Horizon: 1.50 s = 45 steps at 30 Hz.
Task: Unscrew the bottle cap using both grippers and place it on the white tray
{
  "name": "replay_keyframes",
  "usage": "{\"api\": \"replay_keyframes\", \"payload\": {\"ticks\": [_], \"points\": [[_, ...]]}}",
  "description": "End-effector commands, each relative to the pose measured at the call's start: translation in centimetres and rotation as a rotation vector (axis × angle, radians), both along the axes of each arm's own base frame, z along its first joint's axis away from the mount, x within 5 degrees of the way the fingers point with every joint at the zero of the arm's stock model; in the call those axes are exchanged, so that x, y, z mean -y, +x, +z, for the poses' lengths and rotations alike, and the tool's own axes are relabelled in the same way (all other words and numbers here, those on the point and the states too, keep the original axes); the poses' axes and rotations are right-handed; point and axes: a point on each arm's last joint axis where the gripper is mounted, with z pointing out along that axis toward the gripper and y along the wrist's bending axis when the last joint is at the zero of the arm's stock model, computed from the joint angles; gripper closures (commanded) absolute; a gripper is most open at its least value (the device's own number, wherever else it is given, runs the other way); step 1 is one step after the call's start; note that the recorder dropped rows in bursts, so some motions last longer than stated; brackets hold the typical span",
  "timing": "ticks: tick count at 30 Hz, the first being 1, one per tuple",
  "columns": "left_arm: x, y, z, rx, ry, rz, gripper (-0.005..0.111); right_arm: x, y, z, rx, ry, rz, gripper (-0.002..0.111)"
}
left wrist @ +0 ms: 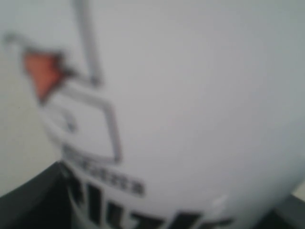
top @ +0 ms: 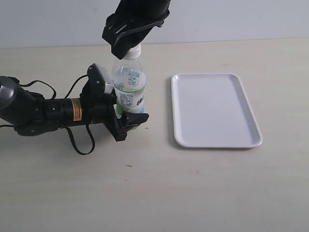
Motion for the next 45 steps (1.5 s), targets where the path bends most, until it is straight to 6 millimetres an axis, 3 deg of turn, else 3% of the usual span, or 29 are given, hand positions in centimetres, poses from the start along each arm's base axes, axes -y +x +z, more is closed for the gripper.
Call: {"api": "replay_keyframes", "payload": {"ticks": [1, 22, 30, 45], "points": [[-0.02, -0.01, 0.13, 0.002, 0.013, 0.001, 0.107, -0.12, -0.02, 0.45, 0.017, 0.015, -0.002, 0.05], [-0.02, 0.03, 0.18, 0.002, 0.007, 0.006, 0.107, 0.01, -0.11, 0.18, 0.001, -0.013, 0.013, 0.052], [-0.01, 0.02, 0.2, 0.003, 0.005, 0.005, 0.107, 0.02, -0.12, 0.17, -0.001, -0.014, 0.013, 0.064], [0.02, -0.01, 0.23, 0.005, 0.001, 0.0, 0.107, 0.02, -0.12, 0.17, 0.032, -0.043, 0.099, 0.064]]}}
